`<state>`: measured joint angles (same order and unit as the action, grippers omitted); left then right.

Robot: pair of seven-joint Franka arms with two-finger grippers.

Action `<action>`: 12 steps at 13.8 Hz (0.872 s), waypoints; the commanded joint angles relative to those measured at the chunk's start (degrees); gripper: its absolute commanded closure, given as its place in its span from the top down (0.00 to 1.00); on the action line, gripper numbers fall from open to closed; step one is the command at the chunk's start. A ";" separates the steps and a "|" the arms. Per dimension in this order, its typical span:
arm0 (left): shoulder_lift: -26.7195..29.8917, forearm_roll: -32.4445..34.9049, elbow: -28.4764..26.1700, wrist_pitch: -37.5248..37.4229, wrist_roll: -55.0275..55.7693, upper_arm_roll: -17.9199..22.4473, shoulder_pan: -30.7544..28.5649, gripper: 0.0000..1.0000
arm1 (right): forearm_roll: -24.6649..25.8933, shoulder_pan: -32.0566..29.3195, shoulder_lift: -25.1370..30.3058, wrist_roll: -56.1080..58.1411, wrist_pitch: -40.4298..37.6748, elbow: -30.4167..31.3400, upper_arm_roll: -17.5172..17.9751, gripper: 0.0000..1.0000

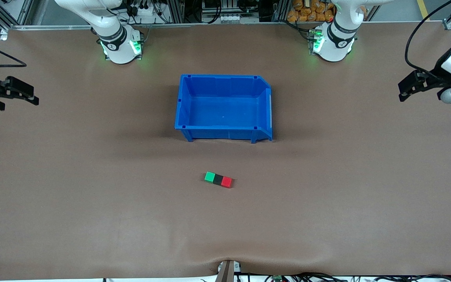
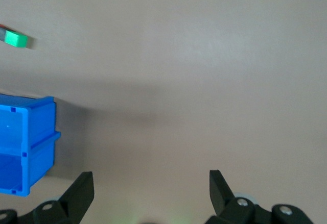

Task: Attach green and red cubes to black cube

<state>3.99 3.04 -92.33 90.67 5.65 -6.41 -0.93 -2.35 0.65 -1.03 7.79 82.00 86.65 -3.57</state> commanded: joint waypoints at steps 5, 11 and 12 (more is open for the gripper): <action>0.31 -3.83 0.92 -1.90 -4.68 3.51 -0.83 1.00 | 2.35 -0.39 4.11 -6.20 -3.16 1.33 0.32 1.00; 0.14 -3.83 1.27 -2.25 -2.31 3.07 -0.66 1.00 | 1.47 -0.30 3.67 -5.50 0.52 0.98 0.41 1.00; 0.14 -3.92 1.36 -2.25 -2.31 2.99 -0.66 1.00 | 1.38 -0.30 3.67 -5.50 0.71 1.06 0.41 1.00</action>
<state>4.01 -0.01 -91.94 89.59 2.56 -3.14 -1.52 -0.83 0.65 1.74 2.68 81.63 86.71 -3.56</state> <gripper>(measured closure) 0.000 0.000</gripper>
